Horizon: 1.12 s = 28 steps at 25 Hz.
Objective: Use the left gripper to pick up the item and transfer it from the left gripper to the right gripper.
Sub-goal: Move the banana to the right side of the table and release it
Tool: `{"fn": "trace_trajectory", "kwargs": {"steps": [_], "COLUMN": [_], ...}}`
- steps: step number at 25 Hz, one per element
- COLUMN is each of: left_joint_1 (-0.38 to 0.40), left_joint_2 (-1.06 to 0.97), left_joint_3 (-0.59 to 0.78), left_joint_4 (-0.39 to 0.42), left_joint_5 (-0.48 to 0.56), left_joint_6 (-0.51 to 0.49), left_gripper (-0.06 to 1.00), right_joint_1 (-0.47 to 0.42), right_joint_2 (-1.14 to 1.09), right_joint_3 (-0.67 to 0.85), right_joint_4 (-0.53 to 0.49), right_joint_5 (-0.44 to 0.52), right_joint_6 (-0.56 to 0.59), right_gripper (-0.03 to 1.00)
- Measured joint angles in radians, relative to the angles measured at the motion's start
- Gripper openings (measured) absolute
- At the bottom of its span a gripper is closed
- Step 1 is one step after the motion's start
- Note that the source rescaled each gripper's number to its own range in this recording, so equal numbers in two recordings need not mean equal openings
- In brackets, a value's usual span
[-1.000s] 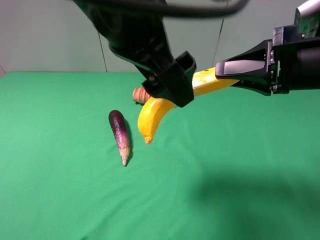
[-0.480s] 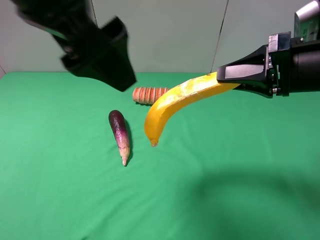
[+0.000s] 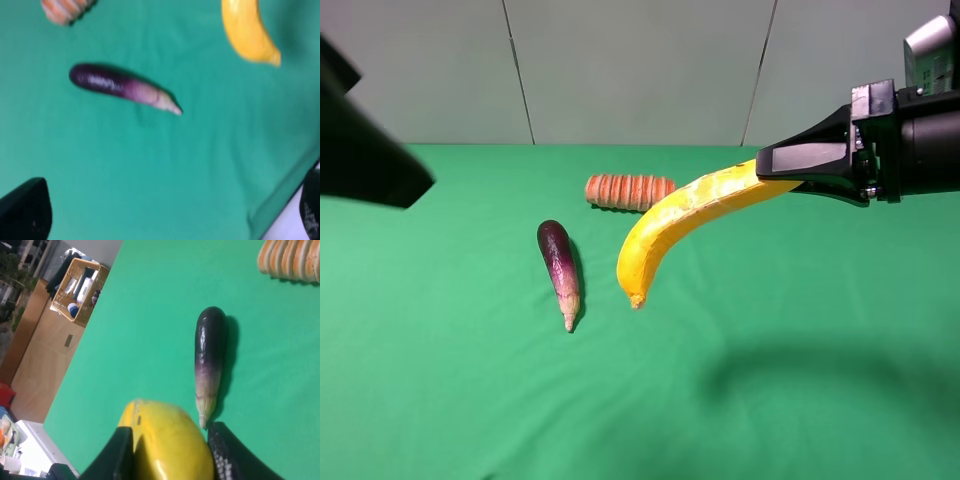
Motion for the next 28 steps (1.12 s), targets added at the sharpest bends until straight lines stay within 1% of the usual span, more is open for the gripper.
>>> {"fn": "trace_trajectory", "kwargs": {"steps": [6,10,15,20,24,28], "left_joint_1": [0.000,0.000,0.000,0.000,0.000,0.000], "left_joint_2": [-0.168,-0.285,-0.427,-0.574,-0.697,-0.812], "left_joint_3": [0.152,0.225,0.316,0.454,0.565,0.640], "left_joint_4": [0.000,0.000,0.000,-0.001,-0.025,-0.053], "left_joint_5": [0.001,0.002,0.002,0.000,-0.033,-0.046], "left_joint_6": [-0.062,-0.090,-0.095,-0.095,-0.095,-0.095], "left_gripper": [1.00,1.00,1.00,1.00,1.00,1.00], "right_joint_1": [0.000,0.000,0.000,0.000,0.000,0.000], "right_joint_2": [0.000,0.000,0.000,0.000,0.000,0.000], "right_joint_3": [0.000,0.000,0.000,0.000,0.000,0.000], "right_joint_4": [-0.020,-0.030,-0.037,-0.037,-0.038,-0.038], "right_joint_5": [0.000,0.000,-0.002,-0.006,-0.024,-0.040], "right_joint_6": [0.020,0.023,0.027,0.029,0.031,0.042], "right_gripper": [0.00,0.00,0.00,0.00,0.00,0.00]}}
